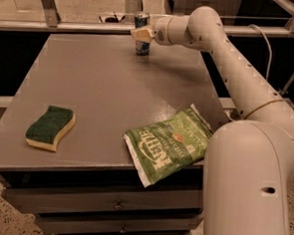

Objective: Pick redbull can

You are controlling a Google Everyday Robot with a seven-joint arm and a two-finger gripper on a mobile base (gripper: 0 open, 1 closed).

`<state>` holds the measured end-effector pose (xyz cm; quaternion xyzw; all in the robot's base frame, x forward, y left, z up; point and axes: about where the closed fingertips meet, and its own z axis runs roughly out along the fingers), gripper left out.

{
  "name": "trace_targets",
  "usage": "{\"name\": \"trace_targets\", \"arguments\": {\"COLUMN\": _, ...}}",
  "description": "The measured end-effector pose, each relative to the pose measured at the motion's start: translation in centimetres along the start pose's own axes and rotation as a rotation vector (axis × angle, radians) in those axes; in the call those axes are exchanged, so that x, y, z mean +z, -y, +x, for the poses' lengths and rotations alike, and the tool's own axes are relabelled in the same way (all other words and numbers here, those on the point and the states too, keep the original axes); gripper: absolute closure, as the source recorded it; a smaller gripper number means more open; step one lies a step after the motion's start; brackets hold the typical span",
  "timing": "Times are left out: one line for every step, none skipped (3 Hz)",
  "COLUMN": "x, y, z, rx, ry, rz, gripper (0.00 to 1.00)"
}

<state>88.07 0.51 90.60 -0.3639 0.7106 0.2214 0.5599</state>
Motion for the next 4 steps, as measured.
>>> {"name": "trace_targets", "arguments": {"x": -0.5, "y": -0.3, "z": -0.2, "rx": 0.013, "ry": 0.019, "rz": -0.020, "gripper": 0.79}}
{"name": "trace_targets", "arguments": {"x": -3.3, "y": -3.3, "z": -3.3, "rx": 0.018, "ry": 0.063, "rz": -0.135, "gripper": 1.00}}
{"name": "trace_targets", "arguments": {"x": -4.9, "y": -7.0, "z": -5.1, "rx": 0.039, "ry": 0.102, "rz": -0.265, "gripper": 1.00}}
{"name": "trace_targets", "arguments": {"x": -4.9, "y": -7.6, "z": -5.1, "rx": 0.043, "ry": 0.103, "rz": -0.288, "gripper": 1.00}}
